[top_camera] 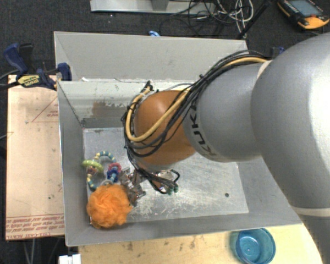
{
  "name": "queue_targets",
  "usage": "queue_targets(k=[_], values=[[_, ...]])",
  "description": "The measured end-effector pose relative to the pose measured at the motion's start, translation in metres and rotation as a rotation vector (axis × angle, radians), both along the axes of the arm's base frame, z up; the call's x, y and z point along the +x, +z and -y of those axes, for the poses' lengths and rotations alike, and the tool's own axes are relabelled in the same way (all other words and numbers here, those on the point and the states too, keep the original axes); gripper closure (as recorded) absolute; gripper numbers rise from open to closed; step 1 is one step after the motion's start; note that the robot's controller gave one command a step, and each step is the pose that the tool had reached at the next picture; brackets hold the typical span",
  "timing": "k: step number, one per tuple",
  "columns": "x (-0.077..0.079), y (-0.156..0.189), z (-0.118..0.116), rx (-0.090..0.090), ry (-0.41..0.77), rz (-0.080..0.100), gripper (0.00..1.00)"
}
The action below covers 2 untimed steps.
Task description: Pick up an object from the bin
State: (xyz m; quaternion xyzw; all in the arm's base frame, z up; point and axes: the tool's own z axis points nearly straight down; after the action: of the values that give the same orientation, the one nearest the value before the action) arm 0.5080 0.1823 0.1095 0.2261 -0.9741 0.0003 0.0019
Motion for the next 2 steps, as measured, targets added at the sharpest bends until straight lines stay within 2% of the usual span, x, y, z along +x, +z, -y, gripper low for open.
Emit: queue_targets(k=[1, 2], values=[[0.0, 0.014, -0.015, 0.002, -0.016, 0.001, 1.0], [-0.015, -0.036, 0.016, 0.004, 0.244, 0.009, 0.0]])
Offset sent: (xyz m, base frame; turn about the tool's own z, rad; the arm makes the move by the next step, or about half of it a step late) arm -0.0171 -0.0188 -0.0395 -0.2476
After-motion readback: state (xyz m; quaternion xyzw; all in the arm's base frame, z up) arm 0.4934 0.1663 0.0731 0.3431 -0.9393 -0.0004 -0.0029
